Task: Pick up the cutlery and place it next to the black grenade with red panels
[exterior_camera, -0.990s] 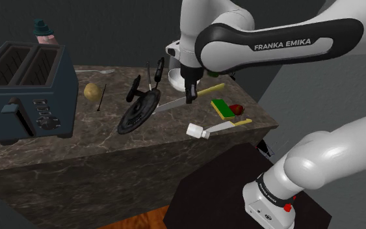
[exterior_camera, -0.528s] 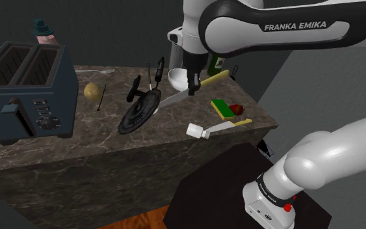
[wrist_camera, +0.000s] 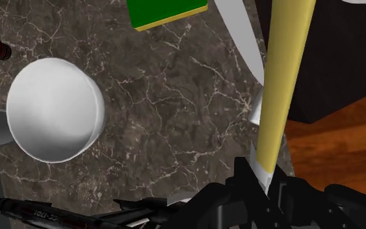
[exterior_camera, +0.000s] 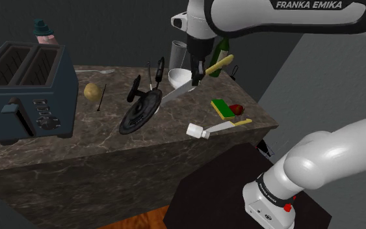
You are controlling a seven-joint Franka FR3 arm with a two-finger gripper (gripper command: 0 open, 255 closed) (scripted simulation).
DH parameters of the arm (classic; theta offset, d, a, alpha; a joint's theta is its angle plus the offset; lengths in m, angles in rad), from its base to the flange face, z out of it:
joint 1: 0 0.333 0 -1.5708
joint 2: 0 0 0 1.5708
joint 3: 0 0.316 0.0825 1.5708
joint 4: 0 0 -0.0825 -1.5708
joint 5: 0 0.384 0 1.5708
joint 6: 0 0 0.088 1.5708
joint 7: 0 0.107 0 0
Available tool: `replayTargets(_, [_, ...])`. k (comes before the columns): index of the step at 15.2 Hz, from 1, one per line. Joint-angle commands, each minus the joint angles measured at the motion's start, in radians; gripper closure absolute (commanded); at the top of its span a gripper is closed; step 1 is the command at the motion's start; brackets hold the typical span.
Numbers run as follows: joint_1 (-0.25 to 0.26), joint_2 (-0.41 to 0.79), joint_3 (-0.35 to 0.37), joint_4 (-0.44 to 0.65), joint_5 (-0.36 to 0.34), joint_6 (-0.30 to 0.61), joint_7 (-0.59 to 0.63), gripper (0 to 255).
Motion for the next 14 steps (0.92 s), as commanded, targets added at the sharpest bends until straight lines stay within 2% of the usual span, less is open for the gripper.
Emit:
replayTargets(1, [-0.015, 0.008, -0.023, 0.009, -0.013, 0.002, -0.034, 255])
replayTargets(8, [-0.085, 0.061, -0.126, 0.034, -0.070, 0.051, -0.179, 255])
replayTargets(14, [-0.144, 0.143, -0.203, 0.100, -0.114, 0.087, -0.293, 255])
